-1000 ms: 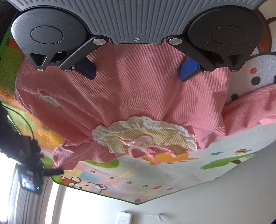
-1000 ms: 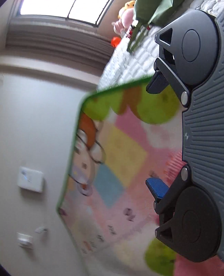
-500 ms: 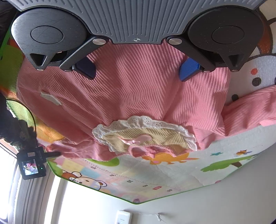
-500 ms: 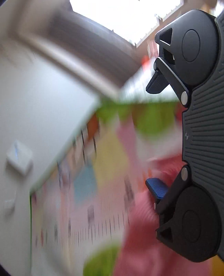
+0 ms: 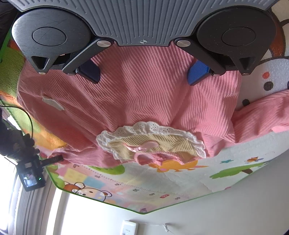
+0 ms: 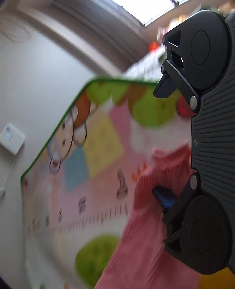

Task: Fold clothes
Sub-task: 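Lift the sleeve with the left gripper and smooth the dress flat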

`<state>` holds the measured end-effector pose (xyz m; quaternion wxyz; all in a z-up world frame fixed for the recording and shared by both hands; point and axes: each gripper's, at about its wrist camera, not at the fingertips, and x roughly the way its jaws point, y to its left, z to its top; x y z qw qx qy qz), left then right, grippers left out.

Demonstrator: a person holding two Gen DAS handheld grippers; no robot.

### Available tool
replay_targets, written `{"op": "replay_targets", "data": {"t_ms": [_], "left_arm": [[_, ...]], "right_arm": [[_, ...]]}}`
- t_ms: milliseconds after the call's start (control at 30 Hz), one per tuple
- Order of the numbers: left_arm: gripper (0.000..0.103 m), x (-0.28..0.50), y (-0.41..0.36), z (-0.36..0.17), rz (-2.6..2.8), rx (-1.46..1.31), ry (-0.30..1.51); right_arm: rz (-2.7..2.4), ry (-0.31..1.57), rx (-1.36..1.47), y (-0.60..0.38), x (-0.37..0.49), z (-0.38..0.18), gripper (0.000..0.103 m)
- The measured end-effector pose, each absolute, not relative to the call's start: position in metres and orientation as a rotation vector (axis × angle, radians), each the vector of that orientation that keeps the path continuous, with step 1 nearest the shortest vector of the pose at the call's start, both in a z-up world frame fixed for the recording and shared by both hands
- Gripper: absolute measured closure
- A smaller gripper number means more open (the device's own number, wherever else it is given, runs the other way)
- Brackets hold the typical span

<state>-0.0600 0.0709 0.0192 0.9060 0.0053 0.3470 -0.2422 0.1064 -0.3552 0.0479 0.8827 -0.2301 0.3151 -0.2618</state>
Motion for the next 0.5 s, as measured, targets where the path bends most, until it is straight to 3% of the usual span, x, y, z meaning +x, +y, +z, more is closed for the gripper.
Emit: {"op": "replay_targets", "data": {"t_ms": [200,300,433,500], "left_arm": [[0.000,-0.058,0.072,0.019,-0.503,0.001,0.718],[0.000,-0.057,0.073,0.019,-0.503,-0.006,0.721],[0.000,-0.057,0.069,0.019,-0.500,0.017,0.727],[0.000,-0.057,0.069,0.020,-0.499,0.023,0.729]], "right_arm": [[-0.795,0.543,-0.521,-0.376,0.105,0.070,0.000],[-0.562,0.503,-0.209,-0.367,0.081,0.107,0.000],[-0.022,0.659,0.269,-0.339,0.076,0.123,0.000],[0.197,0.744,0.361,-0.306,0.076,0.108,0.000]]}}
